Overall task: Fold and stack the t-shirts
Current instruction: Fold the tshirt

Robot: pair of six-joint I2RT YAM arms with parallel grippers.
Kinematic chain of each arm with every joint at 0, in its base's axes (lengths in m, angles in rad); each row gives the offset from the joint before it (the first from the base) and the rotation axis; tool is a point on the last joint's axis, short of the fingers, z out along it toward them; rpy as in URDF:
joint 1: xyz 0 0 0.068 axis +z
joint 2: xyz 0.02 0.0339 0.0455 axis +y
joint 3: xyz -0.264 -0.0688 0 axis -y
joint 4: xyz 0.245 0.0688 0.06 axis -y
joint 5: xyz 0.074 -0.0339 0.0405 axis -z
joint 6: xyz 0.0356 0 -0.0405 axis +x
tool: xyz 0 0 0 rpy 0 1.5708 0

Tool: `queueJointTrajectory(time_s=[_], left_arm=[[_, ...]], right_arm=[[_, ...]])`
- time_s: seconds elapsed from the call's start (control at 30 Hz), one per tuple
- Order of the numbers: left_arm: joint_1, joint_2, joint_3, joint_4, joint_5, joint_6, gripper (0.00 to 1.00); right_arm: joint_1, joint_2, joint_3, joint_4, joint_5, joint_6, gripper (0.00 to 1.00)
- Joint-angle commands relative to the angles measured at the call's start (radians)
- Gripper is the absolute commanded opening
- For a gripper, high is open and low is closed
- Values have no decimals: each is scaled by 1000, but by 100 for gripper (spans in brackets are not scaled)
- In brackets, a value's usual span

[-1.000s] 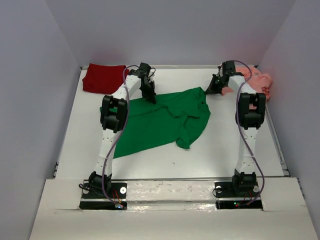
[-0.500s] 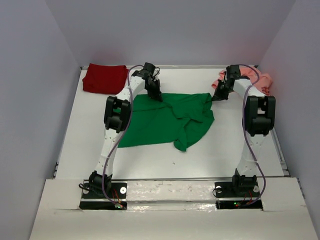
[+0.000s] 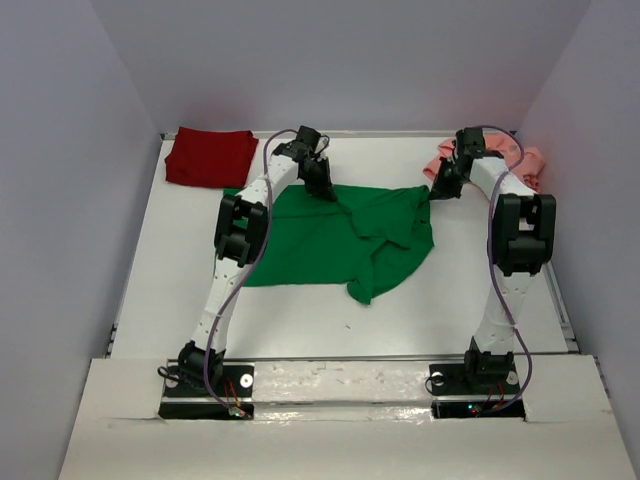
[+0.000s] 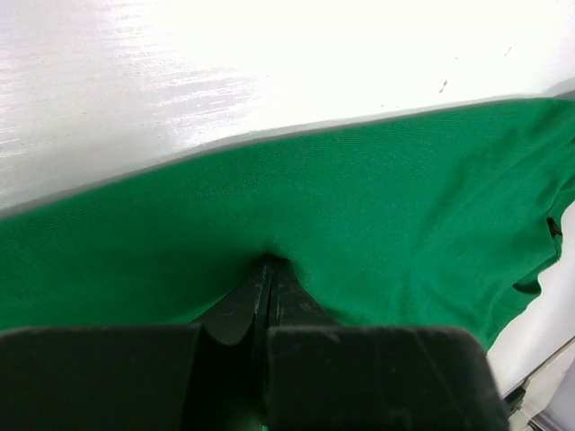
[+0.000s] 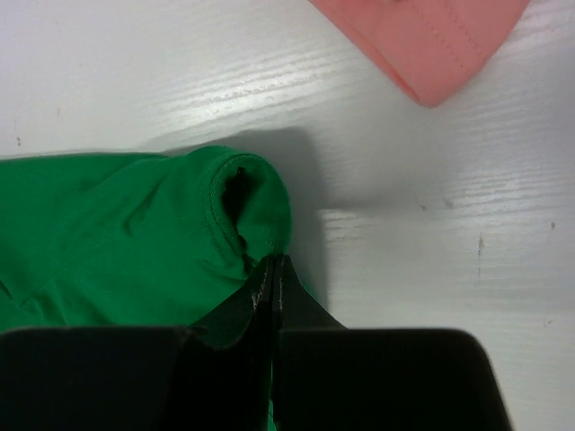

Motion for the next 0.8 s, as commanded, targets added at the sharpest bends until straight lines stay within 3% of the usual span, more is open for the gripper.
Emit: queueJointTrajectory(time_s=[0.0, 0.1, 0.17, 0.2, 0.23, 0.33, 0.43, 0.53, 0.77], left_arm=[[4, -17, -50, 17, -84, 6, 8], [19, -68, -98, 60, -113, -5, 18], [26, -95, -100, 63, -139, -8, 29], [27, -106, -98, 63, -176, -8, 34], [32, -129, -100, 63, -196, -11, 46], [35, -201, -113, 63, -285, -11, 64], [35, -285, -193, 109, -376, -21, 77], [35, -426, -287, 190, -400, -19, 80], [20, -655, -521, 195, -325, -40, 82]], right_arm=[[-8, 13, 91, 12, 39, -17, 0], [-8, 27, 121, 6, 63, -30, 0], [-8, 34, 152, -3, 77, -34, 7], [-8, 34, 157, -2, 82, -34, 19], [-8, 33, 164, -2, 101, -31, 27], [-8, 15, 175, -3, 117, -39, 44], [-8, -12, 181, -4, 114, -48, 50], [-8, -39, 177, -4, 109, -45, 55], [-8, -128, 108, -2, -41, -2, 53]])
